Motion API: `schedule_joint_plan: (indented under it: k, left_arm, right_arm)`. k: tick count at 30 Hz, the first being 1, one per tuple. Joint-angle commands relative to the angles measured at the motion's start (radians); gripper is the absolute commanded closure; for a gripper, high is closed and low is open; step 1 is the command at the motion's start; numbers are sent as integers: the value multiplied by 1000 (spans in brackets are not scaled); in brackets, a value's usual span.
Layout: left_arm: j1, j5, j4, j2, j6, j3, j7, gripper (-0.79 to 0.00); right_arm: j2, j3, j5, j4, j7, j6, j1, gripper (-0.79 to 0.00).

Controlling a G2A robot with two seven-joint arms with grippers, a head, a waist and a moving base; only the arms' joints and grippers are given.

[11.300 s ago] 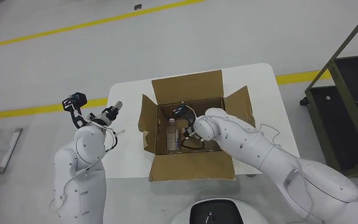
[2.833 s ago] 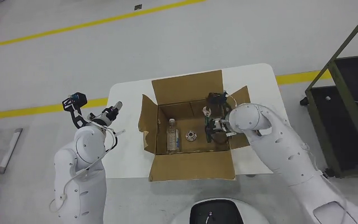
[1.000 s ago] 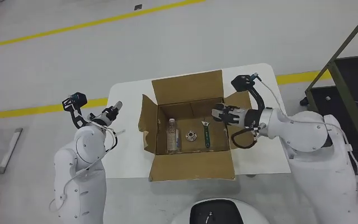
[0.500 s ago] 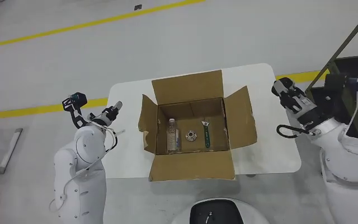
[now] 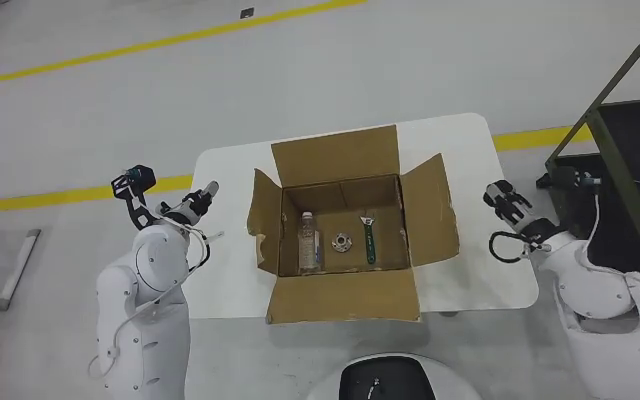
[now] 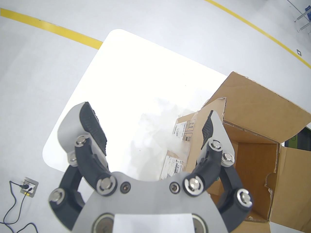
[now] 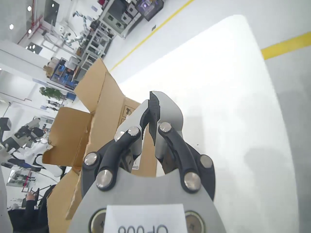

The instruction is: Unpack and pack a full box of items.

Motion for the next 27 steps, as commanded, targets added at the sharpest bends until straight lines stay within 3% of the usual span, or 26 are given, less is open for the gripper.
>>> schedule_joint_plan:
  k: [1,6,11,17,26,27]
  left_arm:
    - [0,0,0,0,0,0,0,-785]
    - [0,0,0,0,0,0,0,-785]
    - [0,0,0,0,0,0,0,-785]
    - [0,0,0,0,0,0,0,-785]
    - [22,-35,10,-1,-32,0,44,-785]
    - [28,-43,13,0,-57,2,58,-403]
  right_arm:
    - [-3,-49,-7,36,-3,3,38,0]
    - [-9,-178,-16,45,27,-34,114,0]
    - [-7,-291,-187,4,77,-68,150,0]
    - [-7,-401,-287,26,150,-92,176,0]
    - [-11,-455,-287,68,194,-42,226,0]
    - [-10,-450,-280,62,187,-38,228,0]
